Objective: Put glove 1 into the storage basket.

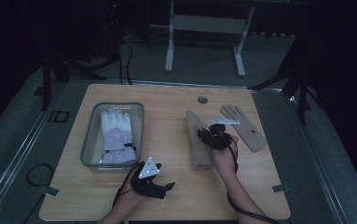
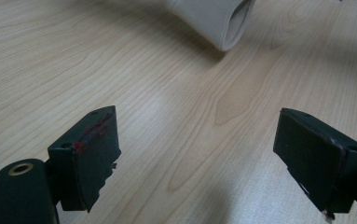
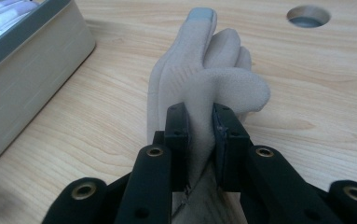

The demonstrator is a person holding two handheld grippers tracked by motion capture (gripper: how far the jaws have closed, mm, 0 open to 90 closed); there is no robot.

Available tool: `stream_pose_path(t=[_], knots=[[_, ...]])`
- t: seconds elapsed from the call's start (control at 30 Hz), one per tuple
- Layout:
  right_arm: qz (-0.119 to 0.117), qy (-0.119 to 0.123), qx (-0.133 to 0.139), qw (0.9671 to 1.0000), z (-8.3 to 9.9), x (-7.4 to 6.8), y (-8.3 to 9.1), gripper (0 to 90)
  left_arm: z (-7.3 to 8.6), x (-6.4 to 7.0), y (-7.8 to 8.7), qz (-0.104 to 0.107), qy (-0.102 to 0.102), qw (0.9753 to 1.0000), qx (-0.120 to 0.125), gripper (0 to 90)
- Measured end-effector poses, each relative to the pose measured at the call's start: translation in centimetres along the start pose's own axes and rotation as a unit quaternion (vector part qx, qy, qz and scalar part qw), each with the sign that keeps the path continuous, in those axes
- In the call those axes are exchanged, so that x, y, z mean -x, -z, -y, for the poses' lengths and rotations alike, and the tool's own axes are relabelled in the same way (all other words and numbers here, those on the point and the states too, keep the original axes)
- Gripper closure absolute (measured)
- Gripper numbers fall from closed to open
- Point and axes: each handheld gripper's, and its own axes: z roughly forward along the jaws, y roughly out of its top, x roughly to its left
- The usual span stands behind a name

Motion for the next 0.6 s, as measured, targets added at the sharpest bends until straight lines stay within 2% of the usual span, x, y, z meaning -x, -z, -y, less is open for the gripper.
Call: stream_pose_path(t=[0.1, 0.17, 0.27, 0.33, 0.4, 0.6], knots=[[-0.004, -0.009, -0.005, 0.9999, 0.9, -0.6, -0.4, 77.3, 0.1, 0.2, 0.0, 0.002, -0.003, 1.0000, -0.002, 14.3], [-0.007, -0.012, -0.021, 0.9997, 2.0, -0.8, -1.3, 77.2, 0.2, 0.3, 0.0, 0.001, -0.005, 1.0000, -0.002, 14.3], [-0.008, -0.006, -0.041, 0.9991, 3.4, -1.0, -2.1, 76.7, 0.2, 0.3, 0.0, 0.002, -0.004, 1.0000, -0.002, 14.3], [-0.004, -0.006, -0.046, 0.9989, 4.2, -1.1, -2.4, 76.0, 0.2, 0.3, -0.1, 0.003, -0.004, 1.0000, -0.004, 14.3], [-0.008, 0.003, -0.057, 0.9984, 4.9, -1.0, -2.9, 74.1, 0.3, 0.3, -0.1, 0.004, -0.004, 1.0000, -0.004, 14.3], [-0.017, 0.038, -0.058, 0.9974, 5.6, -1.4, -3.0, 59.5, 0.3, 0.4, -0.2, 0.005, -0.004, 1.0000, -0.005, 14.3]])
